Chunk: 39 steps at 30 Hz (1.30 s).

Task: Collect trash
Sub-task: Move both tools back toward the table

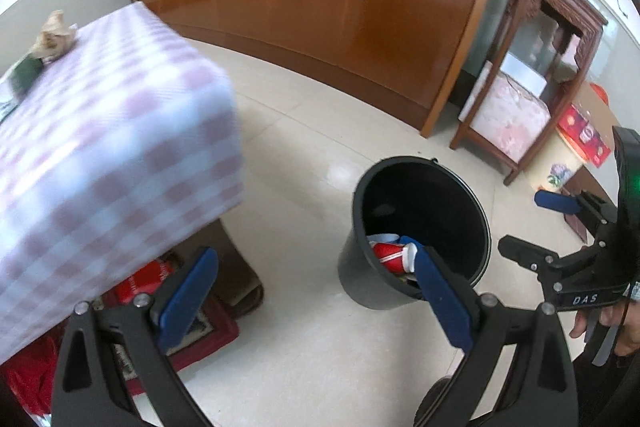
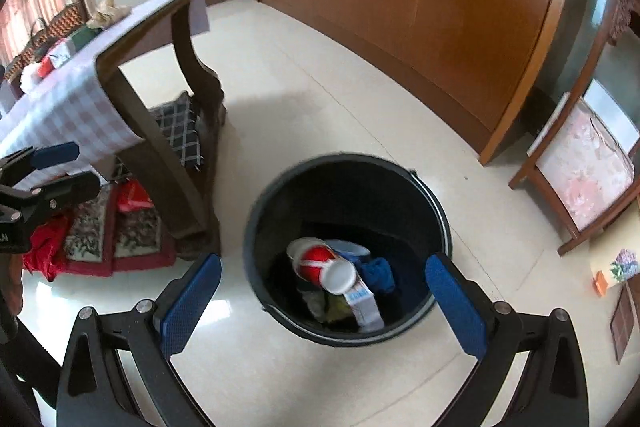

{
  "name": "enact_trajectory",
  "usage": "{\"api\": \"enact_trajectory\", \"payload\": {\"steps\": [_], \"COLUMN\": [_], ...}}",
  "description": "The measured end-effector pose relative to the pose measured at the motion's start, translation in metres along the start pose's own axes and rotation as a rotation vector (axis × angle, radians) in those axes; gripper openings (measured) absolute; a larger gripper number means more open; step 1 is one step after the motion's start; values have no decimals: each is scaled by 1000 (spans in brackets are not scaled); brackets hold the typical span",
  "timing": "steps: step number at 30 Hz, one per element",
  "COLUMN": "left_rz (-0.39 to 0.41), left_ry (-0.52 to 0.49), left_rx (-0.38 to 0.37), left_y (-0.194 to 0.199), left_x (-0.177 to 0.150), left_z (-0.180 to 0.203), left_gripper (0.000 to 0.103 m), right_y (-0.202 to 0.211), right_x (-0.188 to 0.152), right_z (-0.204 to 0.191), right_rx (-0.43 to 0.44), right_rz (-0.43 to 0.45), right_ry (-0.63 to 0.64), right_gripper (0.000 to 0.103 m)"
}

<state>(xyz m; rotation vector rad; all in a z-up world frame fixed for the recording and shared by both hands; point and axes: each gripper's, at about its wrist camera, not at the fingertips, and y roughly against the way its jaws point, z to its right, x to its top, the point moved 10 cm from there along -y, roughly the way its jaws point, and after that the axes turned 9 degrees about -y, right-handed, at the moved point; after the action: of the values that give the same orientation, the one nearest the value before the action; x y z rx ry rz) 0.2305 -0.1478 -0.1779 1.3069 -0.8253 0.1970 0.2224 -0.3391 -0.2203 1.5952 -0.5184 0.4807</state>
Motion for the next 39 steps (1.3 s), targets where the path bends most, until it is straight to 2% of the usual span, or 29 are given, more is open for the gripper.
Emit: {"api": "enact_trajectory", "payload": {"steps": [2, 8, 16, 28, 32, 39], "left_rz": [13, 74, 183, 215, 214, 218], "left_ry": [2, 54, 147, 275, 304, 366], "left_rx": [24, 76, 210, 352, 398, 505], "left_y": [12, 49, 106, 156, 172, 196], "left_x": [-1, 4, 12, -22, -36, -54], "left_z": [-7, -36, -99, -201, -235, -301], "left_gripper": [103, 103, 103, 103, 103, 102], "right_y": [5, 29, 47, 63, 60, 43], "right_x": [7, 32, 65, 121, 135, 155], "right_z": [-11, -37, -86, -223, -270, -340], "right_rx": [8, 23, 69, 165, 216, 247], "right_rz": [30, 121, 177, 263, 244, 192], "right_ry": [16, 14, -24, 50, 73, 113], "right_gripper": [103, 103, 103, 103, 103, 103]}}
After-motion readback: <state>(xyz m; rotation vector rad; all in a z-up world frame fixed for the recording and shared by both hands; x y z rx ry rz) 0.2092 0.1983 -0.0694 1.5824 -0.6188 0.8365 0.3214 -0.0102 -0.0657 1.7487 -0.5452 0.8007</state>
